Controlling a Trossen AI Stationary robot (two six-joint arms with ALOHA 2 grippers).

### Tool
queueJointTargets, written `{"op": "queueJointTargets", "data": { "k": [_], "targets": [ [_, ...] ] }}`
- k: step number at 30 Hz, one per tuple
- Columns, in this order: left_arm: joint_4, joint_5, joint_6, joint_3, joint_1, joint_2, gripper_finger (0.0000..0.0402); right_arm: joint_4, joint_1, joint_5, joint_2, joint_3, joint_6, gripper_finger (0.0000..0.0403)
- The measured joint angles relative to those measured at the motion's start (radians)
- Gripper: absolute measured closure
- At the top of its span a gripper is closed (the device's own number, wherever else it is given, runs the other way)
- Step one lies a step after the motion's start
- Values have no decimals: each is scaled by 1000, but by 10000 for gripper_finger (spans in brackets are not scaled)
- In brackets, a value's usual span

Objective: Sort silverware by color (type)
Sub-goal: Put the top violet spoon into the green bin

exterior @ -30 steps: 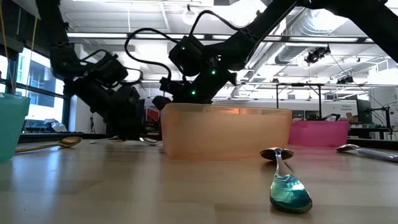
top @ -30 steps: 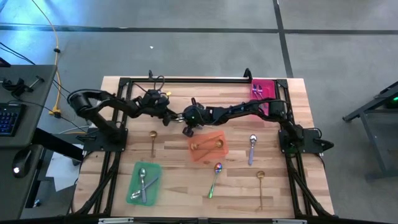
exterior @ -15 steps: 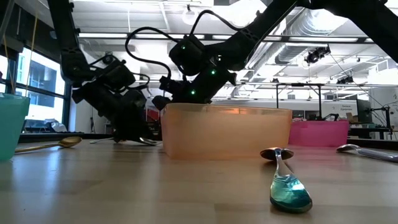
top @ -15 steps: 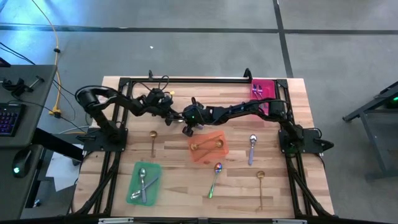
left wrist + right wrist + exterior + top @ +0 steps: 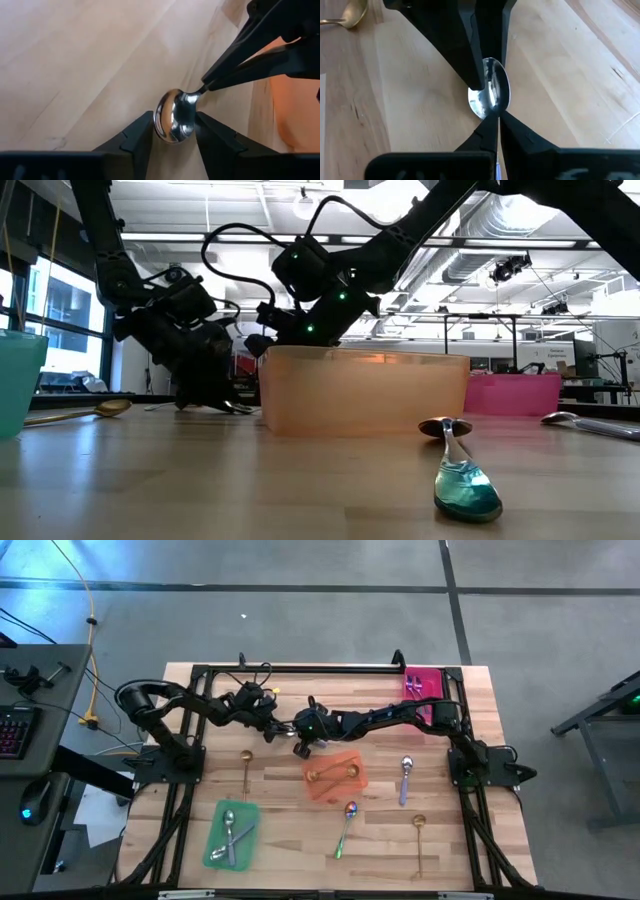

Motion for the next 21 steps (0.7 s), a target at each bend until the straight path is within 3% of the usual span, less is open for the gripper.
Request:
{"op": "queueJointTargets", "data": {
  "k": [7, 13, 16, 21],
  "targets": [
    [-21, -8, 21, 19, 1, 3, 318, 1, 1, 0, 0, 0, 0, 403],
    [-24, 0, 76, 22, 2, 3, 385, 45, 2, 0, 0, 0, -20, 403],
    [-14, 21, 80, 22, 15, -4, 394, 64, 3, 3, -17, 0, -39, 403],
    [-61, 33, 93, 17, 40, -78, 398, -25, 20, 151, -109, 1, -88, 403]
  ]
}}
